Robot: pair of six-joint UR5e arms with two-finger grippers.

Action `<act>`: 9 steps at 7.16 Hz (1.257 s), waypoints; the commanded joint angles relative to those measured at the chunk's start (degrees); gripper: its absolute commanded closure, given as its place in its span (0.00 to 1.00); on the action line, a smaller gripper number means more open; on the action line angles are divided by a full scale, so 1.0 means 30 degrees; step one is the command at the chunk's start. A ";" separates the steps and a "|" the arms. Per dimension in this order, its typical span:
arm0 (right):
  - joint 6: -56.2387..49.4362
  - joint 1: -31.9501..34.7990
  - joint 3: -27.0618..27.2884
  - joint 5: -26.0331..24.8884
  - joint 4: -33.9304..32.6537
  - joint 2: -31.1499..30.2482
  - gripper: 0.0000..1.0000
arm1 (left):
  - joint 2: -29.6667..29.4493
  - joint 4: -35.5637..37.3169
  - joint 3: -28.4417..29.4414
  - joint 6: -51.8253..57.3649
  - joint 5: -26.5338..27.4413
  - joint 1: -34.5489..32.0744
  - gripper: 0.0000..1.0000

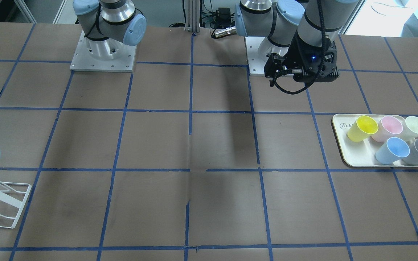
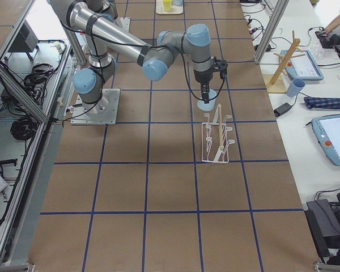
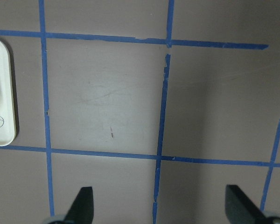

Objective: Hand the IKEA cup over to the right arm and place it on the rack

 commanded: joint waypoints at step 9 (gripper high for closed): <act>-0.0037 -0.0480 0.1080 0.0120 -0.3751 0.2296 0.00 | 0.0196 0.0256 -0.0017 0.0602 -0.0111 0.0137 0.00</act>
